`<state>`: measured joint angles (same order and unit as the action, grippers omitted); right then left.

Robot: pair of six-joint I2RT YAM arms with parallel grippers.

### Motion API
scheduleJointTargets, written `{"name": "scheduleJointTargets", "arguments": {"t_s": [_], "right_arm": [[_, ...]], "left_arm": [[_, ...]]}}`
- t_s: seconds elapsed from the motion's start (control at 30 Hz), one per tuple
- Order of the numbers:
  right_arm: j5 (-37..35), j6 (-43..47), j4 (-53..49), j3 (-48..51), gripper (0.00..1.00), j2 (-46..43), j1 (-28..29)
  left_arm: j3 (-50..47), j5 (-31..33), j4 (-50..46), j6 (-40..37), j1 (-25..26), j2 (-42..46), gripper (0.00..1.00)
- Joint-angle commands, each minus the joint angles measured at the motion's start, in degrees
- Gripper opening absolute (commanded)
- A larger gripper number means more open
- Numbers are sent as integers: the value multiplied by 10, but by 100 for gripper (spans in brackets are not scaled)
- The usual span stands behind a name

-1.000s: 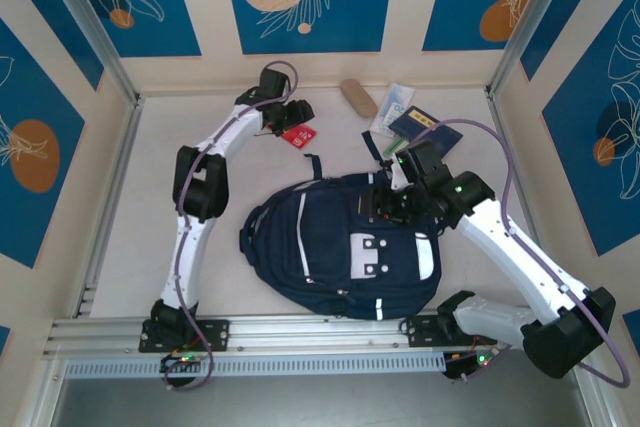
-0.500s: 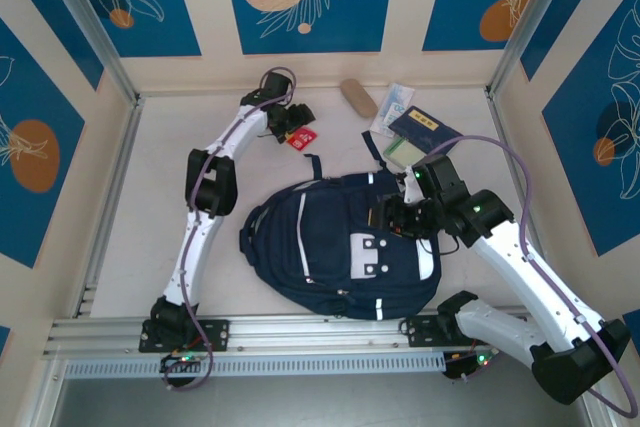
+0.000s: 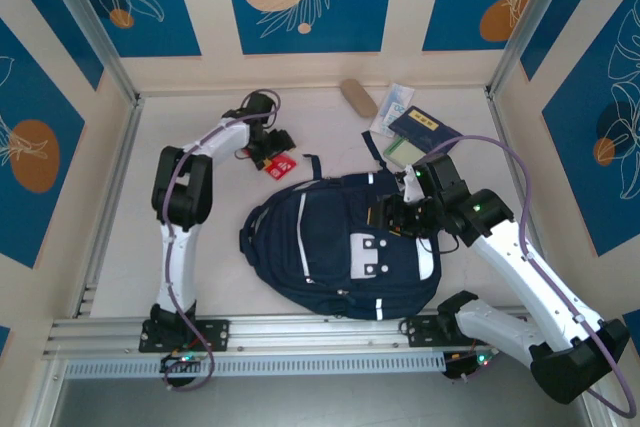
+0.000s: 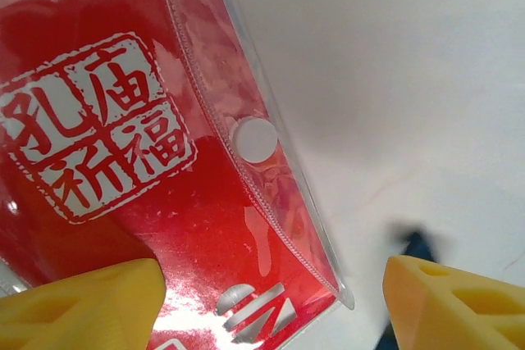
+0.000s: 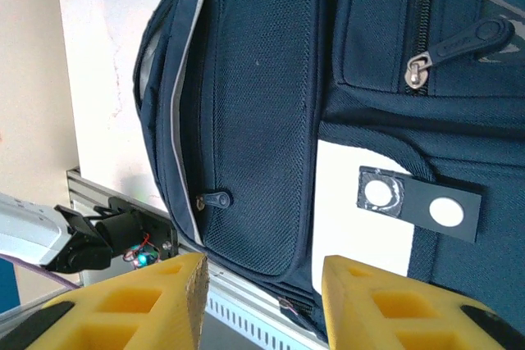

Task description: Pack books, pencil case, and school supplies into a backpack

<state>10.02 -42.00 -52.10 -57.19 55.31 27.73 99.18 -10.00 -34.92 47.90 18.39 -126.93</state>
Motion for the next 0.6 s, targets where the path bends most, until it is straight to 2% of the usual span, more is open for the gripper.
{"name": "scheduleJointTargets", "arguments": {"t_s": [0.0, 0.17, 0.37, 0.57], "right_arm": [[28, -8, 24, -14, 42, 14, -2], [54, -8, 69, -34, 42, 64, 10], [61, 13, 103, -108, 42, 179, 58], [70, 15, 123, -210, 43, 310, 108]], "left_arm": [[-104, 19, -52, -1, -12, 28, 73], [-240, 18, -26, -6, -16, 112, 73], [-395, 10, 1, -5, -26, 213, 73], [-484, 43, -29, -27, -49, 317, 73]]}}
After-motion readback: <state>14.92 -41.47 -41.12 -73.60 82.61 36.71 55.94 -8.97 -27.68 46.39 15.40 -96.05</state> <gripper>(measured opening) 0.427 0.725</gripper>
